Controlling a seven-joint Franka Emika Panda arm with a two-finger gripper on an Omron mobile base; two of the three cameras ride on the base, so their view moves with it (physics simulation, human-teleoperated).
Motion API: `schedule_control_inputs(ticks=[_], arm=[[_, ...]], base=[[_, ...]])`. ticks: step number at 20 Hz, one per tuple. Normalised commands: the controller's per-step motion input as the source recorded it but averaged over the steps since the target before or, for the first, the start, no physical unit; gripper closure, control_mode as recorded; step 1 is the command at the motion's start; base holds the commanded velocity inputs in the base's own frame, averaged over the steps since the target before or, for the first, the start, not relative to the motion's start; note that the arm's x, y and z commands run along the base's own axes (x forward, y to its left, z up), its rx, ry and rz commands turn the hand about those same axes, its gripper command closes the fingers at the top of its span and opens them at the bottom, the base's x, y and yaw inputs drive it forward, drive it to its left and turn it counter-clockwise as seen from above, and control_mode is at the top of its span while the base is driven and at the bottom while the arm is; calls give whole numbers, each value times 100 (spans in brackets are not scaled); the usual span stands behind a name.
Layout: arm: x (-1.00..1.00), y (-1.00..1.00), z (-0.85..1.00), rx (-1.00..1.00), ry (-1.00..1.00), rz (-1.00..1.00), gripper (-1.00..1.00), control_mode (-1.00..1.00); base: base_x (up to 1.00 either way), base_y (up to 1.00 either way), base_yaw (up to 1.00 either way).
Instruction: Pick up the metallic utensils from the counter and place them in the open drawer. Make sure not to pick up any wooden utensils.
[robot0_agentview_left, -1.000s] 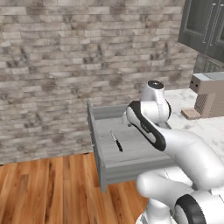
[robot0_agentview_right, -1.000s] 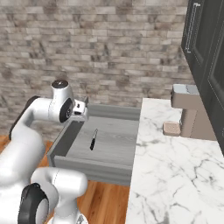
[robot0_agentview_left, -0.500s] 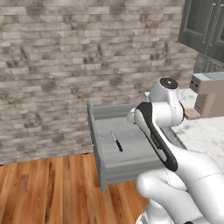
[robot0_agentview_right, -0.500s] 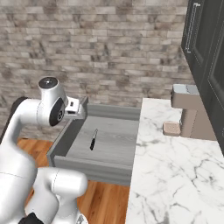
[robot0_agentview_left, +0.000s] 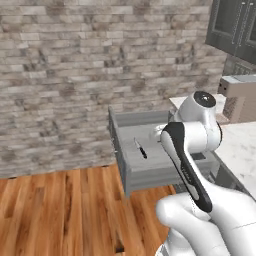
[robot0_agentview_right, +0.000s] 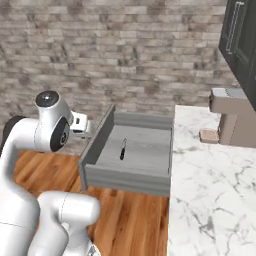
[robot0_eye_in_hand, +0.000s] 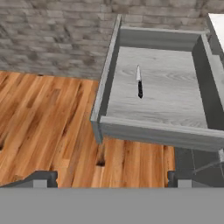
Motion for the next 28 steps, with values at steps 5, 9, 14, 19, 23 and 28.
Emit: schedule_control_inputs(ticks=[5,9,14,19,23,28], arm=[[0,0,0,0,0,0,-100,100],[0,0,0,0,0,0,-100,100],[0,0,0,0,0,0,-100,100],[0,0,0,0,0,0,-100,100],[0,0,0,0,0,0,-100,100],[0,0,0,0,0,0,-100,100]], base=[[-8,100,13],[-2,100,41],[-5,100,51],[-1,100,64],[56,73,66],[85,8,66]])
